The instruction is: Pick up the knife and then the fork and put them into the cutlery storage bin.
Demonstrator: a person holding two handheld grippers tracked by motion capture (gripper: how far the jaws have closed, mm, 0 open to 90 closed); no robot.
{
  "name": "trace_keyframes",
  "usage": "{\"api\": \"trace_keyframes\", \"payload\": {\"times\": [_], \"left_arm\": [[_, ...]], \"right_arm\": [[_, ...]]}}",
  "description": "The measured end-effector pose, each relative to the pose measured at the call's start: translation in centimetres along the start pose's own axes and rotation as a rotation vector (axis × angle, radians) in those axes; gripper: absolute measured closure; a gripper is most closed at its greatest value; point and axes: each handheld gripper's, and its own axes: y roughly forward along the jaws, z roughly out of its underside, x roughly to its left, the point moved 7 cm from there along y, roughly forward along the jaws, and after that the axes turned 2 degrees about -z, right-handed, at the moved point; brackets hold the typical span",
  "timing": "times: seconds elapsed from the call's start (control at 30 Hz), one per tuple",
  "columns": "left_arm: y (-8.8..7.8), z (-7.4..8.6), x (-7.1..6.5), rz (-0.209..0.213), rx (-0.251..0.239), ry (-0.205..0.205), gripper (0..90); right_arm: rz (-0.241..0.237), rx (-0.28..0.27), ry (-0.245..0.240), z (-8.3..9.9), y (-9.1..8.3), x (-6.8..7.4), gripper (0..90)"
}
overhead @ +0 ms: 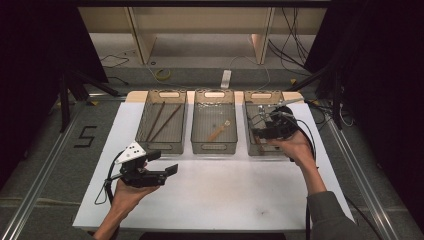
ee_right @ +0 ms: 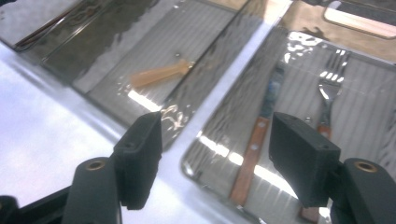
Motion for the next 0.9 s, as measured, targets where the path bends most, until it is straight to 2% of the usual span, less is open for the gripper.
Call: {"api": "trace_keyframes", "payload": {"times": [0.33, 0.47, 0.57, 0.7, 0.9], "left_arm": [[0.0, 0.1, 0.0, 0.007, 0.009, -0.001, 15.9], [0.2, 0.3, -0.2, 0.015, 0.025, 0.002, 15.9], [0.2, 0.3, -0.2, 0.017, 0.026, 0.005, 15.9], [0.3, 0.3, -0.3, 0.023, 0.030, 0.006, 15.9], [0.3, 0.4, -0.4, 0.029, 0.042, 0.013, 15.9]], "right_arm": [[-0.049, -0.069, -0.026, 1.5, -0.9, 2.7, 32.4], [-0.082, -0.104, -0.037, 2.8, -1.2, 3.8, 32.3], [-0.110, -0.143, -0.029, 3.9, -1.7, 4.4, 32.3], [-0.139, -0.172, -0.028, 5.2, -2.4, 4.8, 32.3], [-0.147, -0.208, -0.014, 6.4, -3.0, 4.9, 30.5]]}}
